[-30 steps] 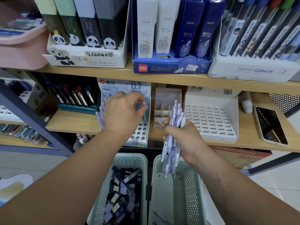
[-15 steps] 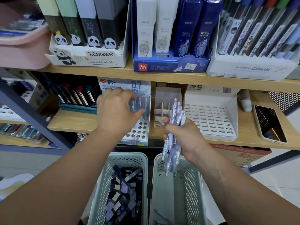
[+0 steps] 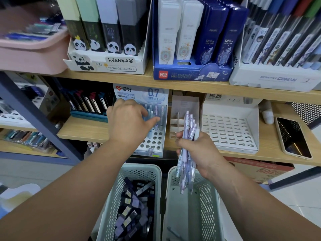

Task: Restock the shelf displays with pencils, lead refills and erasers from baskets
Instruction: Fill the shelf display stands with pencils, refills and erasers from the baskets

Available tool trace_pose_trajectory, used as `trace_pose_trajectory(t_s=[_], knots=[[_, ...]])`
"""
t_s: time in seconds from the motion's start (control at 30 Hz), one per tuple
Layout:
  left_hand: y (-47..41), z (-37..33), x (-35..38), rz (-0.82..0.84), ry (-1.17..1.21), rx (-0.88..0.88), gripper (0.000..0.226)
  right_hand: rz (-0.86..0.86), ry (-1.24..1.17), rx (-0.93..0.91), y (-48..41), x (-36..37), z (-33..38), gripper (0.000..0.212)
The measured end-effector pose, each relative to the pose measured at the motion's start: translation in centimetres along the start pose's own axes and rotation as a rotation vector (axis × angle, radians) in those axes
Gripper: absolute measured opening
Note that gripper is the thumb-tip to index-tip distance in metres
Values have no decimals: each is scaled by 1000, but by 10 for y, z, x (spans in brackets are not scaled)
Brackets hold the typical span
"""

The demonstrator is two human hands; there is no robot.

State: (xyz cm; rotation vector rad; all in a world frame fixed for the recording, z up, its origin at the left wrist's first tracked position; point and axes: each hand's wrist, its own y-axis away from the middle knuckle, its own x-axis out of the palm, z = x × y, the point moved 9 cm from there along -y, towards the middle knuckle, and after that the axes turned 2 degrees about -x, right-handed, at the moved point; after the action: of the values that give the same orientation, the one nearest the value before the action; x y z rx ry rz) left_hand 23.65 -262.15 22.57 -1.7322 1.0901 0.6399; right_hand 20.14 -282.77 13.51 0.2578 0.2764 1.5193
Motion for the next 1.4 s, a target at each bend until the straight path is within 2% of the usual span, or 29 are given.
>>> trace_pose_trajectory(t_s=[0.13, 0.3, 0.7, 0.83, 0.93, 1.0, 1.03, 1.13, 1.2, 1.3, 1.4], knots=[[0, -1, 5, 0, -25, -5, 28, 24, 47, -12, -1, 4, 2, 21], [-1, -2, 3, -12, -77, -39, 41, 46, 69, -34, -1, 8, 5, 20], [1, -6, 4, -8, -86, 17, 18, 38, 62, -26, -7, 6, 4, 21], [1, -1, 2, 4, -73, 15, 22, 52, 67, -28, -6, 9, 5, 19], [3, -6, -8, -48, 3, 43, 29, 112, 61, -22, -2, 17, 5, 17], [6, -18, -20, -87, 121, 113, 26, 191, 53, -22, 3, 26, 7, 17], [8, -22, -23, -53, 217, 109, 25, 238, 66, -29, 7, 32, 9, 17], [20, -20, -3, 259, 581, -173, 16, 350, 104, -55, 19, 47, 13, 19], [34, -16, 11, 389, 725, -339, 15, 379, 144, -97, 25, 53, 17, 20], [47, -9, 18, 422, 875, -470, 14, 386, 194, -154, 30, 58, 20, 17], [50, 1, 20, 437, 997, -563, 16, 371, 88, -100, 33, 60, 19, 16]])
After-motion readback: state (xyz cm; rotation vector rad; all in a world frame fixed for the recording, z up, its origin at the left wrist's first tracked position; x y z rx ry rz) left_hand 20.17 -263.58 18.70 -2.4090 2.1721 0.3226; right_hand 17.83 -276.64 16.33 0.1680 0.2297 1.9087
